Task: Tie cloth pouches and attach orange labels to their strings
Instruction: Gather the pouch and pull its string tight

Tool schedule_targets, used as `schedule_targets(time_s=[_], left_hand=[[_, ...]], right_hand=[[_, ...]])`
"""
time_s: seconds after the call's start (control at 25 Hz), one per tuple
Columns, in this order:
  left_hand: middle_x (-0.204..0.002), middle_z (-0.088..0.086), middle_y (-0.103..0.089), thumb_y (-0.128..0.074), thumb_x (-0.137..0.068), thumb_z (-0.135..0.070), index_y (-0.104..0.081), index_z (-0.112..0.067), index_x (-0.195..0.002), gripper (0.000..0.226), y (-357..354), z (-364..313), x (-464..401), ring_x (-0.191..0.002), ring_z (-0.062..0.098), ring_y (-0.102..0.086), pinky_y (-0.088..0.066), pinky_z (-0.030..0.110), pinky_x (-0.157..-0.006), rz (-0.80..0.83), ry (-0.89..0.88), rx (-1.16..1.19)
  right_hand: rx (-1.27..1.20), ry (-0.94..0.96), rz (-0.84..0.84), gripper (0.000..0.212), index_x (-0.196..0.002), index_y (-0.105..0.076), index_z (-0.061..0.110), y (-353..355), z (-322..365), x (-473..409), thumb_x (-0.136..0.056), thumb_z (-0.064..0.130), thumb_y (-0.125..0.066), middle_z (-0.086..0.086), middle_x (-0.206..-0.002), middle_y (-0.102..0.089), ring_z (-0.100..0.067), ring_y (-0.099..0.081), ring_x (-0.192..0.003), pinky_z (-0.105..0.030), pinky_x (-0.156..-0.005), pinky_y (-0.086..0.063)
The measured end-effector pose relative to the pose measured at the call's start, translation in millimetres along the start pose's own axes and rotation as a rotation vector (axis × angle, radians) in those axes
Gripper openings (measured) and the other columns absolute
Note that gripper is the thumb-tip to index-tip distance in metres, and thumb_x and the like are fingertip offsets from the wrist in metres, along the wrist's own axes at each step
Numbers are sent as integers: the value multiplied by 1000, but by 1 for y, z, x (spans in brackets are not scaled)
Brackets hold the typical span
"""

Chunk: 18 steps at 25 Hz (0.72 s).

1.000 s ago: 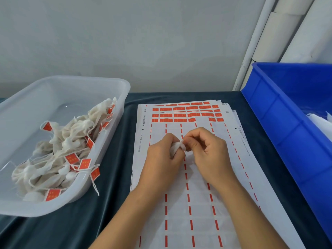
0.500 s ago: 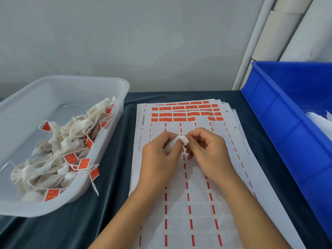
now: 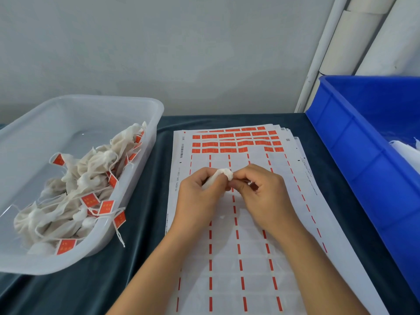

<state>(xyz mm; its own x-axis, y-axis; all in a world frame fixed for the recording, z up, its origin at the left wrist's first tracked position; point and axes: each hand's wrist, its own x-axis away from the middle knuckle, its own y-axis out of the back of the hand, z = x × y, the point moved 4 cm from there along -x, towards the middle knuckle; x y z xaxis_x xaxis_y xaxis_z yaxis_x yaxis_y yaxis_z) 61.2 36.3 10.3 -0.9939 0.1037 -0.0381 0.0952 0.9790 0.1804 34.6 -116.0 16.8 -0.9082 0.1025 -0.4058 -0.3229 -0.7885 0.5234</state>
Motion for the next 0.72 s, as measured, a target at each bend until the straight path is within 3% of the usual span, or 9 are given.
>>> schedule_targets(time_s=[0.16, 0.48, 0.72], left_hand=[[-86, -16, -75, -64, -100, -44, -76, -34, -88, 20, 2, 1, -2, -86, 0, -70, -50, 19, -69, 6, 8, -33], [-88, -11, -77, -62, -102, -46, -78, -32, -84, 28, -6, -5, 0, -86, 2, -69, -49, 25, -79, 159, 57, 18], [-85, -2, -75, -58, -104, -46, -76, -26, -79, 36, -3, -4, 1, -78, 6, -65, -50, 29, -82, 188, 80, 54]], right_hand=[[-98, -3, -36, 23, -114, -71, 34, 1, 5, 1, -92, 42, -71, 23, -108, -67, -2, -64, -104, -11, -79, -54], [-153, -29, -132, 10, -104, -73, 33, 10, 4, 0, -95, 29, -72, 24, -99, -72, 1, -67, -97, -10, -79, -54], [-78, 108, -162, 12, -103, -71, 25, 11, 15, 1, -96, 32, -64, 24, -95, -68, 1, -66, -92, -9, -73, -51]])
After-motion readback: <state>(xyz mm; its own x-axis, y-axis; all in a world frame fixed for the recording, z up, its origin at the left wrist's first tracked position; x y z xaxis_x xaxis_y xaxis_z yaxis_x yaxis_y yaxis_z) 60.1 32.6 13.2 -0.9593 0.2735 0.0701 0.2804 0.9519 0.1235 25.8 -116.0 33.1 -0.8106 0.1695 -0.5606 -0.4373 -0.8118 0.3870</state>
